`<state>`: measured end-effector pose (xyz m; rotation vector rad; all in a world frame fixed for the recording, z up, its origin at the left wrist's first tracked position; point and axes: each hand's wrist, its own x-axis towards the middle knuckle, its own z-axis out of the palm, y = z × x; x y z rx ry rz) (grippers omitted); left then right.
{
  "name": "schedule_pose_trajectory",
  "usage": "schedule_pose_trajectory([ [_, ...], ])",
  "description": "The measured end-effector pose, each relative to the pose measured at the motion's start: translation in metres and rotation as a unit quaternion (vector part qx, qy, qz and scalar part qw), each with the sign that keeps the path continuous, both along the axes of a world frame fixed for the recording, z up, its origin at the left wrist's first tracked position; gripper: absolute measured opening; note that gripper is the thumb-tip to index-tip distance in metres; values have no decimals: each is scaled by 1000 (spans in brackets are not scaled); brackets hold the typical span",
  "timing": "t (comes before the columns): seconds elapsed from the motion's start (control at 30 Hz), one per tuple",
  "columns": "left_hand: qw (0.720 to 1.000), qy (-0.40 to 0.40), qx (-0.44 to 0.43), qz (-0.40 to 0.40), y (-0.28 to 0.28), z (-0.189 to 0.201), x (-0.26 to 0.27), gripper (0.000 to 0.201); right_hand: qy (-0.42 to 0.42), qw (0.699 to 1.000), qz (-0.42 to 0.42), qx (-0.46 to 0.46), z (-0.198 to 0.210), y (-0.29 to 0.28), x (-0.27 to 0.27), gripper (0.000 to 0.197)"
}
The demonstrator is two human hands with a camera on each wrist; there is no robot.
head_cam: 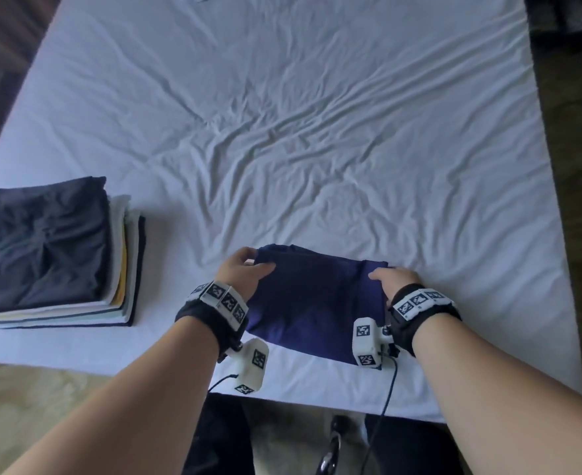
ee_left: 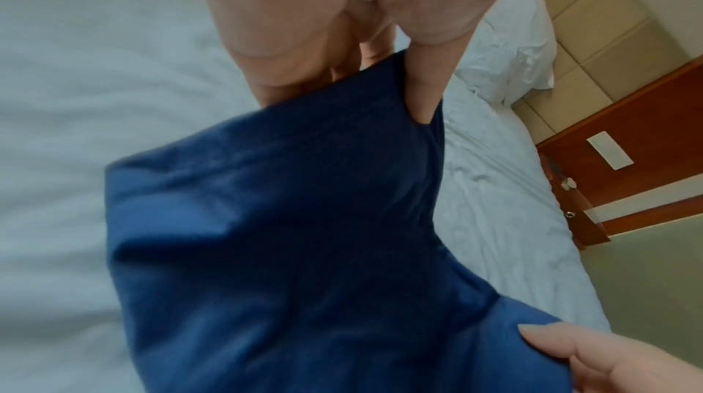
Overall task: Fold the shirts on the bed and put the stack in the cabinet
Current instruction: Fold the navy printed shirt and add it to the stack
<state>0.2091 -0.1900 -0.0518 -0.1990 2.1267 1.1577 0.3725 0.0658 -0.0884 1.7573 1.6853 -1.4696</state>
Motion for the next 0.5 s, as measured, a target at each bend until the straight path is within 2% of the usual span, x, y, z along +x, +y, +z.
schedule_pose_trajectory([
  [0.07,999,3,24,21,-6,17,-3,27,32,999,-9,2,27,-3,-10,15],
  [0.13,997,-3,60,42,-11,45,-12,32,77,997,-30,9,61,-4,-22,13],
  [0.3,985,34,146,85,-36,129,-58,46,172,983,-34,59,173,-8,-70,9],
  [0.5,963,126,221,91,-78,244,-141,34,271,953,-32,134,307,-55,-134,4],
])
